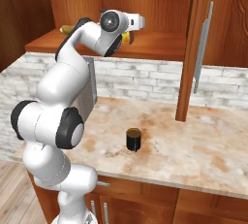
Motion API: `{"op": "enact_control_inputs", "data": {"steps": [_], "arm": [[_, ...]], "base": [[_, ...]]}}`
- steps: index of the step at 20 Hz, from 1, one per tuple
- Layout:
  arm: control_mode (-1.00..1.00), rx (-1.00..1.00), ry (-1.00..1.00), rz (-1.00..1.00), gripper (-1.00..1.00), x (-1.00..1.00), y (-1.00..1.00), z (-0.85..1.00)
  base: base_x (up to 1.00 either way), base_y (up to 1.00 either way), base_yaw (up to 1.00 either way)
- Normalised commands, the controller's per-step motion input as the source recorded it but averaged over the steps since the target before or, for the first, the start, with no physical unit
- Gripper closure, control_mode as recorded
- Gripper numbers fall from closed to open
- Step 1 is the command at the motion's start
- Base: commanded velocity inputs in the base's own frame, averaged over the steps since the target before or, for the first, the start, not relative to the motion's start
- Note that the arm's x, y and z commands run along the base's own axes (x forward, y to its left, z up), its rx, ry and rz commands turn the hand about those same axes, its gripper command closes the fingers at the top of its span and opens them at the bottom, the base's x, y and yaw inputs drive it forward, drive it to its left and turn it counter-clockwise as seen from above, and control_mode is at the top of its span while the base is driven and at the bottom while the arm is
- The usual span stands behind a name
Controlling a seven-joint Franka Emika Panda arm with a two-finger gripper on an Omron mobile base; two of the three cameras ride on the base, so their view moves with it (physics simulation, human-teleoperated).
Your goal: Pick the cinnamon and honey bottle from the cabinet and place them next to the mug.
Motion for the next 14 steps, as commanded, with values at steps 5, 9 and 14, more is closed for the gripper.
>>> {"op": "enact_control_inputs", "data": {"steps": [5, 9, 14], "arm": [[-1.0, 0.0, 0.0, 0.0, 1.0, 0.0, 0.0, 0.0], [-1.0, 0.0, -0.01, 0.0, 1.0, -0.2, 0.0, 0.0], [-1.0, 0.0, -0.1, 0.0, 1.0, -0.7, 0.0, 0.12]], "base": [[0.0, 0.0, 0.0], [0.0, 0.0, 0.0], [0.0, 0.0, 0.0]]}}
